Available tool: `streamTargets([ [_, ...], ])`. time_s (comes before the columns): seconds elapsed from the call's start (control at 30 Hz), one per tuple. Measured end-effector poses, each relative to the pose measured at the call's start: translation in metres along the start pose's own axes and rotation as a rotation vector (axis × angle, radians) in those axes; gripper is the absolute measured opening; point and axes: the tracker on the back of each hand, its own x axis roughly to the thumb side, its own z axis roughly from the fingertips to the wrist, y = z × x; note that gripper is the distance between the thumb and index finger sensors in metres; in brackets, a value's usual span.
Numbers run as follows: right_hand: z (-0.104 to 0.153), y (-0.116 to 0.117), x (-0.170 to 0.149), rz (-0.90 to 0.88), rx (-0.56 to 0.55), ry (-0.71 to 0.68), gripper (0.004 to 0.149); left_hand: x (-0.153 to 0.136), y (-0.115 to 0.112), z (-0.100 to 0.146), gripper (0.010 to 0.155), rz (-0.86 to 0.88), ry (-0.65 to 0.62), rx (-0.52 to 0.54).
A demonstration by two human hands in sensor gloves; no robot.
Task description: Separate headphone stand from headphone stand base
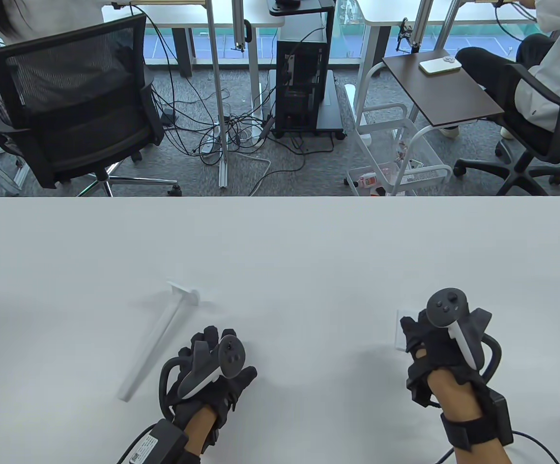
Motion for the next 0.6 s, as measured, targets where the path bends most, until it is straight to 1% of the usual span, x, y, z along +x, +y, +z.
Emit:
streamTargets([
  [0.07, 0.019, 0.000, 0.023, 0.006, -0.013, -0.117, 0.054, 0.000, 0.002, 0.001, 0.090, 0.007, -0.002, 0.007],
  [0.13, 0.030, 0.004, 0.037, -0.010, 0.014, -0.241, 0.053, -0.001, 0.003, 0.001, 0.090, 0.008, -0.001, 0.011],
  [0.2, 0.045, 0.011, 0.053, -0.031, 0.037, -0.359, 0.052, -0.001, 0.005, 0.002, 0.090, 0.017, -0.002, 0.018],
  [0.23, 0.052, 0.017, 0.062, -0.039, 0.074, -0.437, 0.052, -0.001, 0.006, 0.003, 0.090, 0.021, -0.002, 0.018],
  [0.27, 0.059, 0.022, 0.070, -0.046, 0.087, -0.487, 0.051, -0.001, 0.007, 0.003, 0.090, 0.026, -0.004, 0.023],
  [0.3, 0.068, 0.028, 0.079, -0.037, 0.082, -0.533, 0.051, -0.001, 0.008, 0.004, 0.090, 0.029, -0.006, 0.028],
  [0.37, 0.076, 0.035, 0.087, -0.008, 0.071, -0.596, 0.052, 0.000, 0.009, 0.004, 0.090, 0.030, -0.006, 0.028],
  [0.43, 0.084, 0.044, 0.095, 0.049, 0.031, -0.642, 0.054, 0.000, 0.009, 0.004, 0.090, 0.030, -0.008, 0.031],
  [0.6, 0.086, 0.065, 0.103, 0.121, 0.032, -0.667, 0.064, 0.001, 0.009, 0.003, 0.090, 0.024, -0.006, 0.035],
])
